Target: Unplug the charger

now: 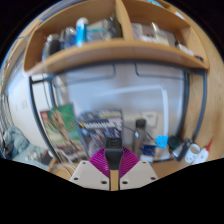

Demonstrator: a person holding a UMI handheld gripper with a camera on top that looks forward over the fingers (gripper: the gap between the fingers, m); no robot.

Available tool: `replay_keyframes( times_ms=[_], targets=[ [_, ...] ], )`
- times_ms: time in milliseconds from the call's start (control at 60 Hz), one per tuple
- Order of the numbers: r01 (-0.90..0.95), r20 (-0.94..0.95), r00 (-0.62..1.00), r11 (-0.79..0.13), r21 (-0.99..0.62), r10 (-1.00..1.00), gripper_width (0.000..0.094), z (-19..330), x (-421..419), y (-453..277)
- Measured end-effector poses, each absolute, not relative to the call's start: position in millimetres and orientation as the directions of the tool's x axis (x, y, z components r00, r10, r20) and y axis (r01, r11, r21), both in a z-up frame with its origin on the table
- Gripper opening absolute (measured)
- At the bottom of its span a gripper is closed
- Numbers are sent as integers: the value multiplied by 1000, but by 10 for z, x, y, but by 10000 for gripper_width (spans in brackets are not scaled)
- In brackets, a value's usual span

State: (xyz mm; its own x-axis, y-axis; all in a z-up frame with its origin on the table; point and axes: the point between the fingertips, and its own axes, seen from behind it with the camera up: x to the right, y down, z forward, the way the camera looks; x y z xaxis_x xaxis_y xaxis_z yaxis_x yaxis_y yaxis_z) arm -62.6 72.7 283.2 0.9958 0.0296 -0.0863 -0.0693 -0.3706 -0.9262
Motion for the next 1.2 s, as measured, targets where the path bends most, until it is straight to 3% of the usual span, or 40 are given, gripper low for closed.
replay_keyframes(
  times_ms=[150, 233, 317, 500, 900, 1033, 1050, 1200],
  targets=[
    [-29, -20, 1000, -664, -747, -21, 91, 1376, 55, 332],
    [-55, -46, 998, -766, -640, -33, 93, 716, 211, 9],
    [-53, -35, 999, -816, -575, -40, 92, 308, 320, -211],
    [-38, -24, 999, -879, -476, -30, 121, -91, 339, -423],
    [-63, 66, 991, -837, -544, -117, 351, 44, 546, -310],
    [-139, 19, 981, -761, -634, -195, 717, 589, 548, -364],
    [-144, 11, 980, -747, -649, -199, 803, 682, 542, -374],
    [-163, -44, 978, -624, -764, -202, 820, 1578, 480, -624]
  ],
)
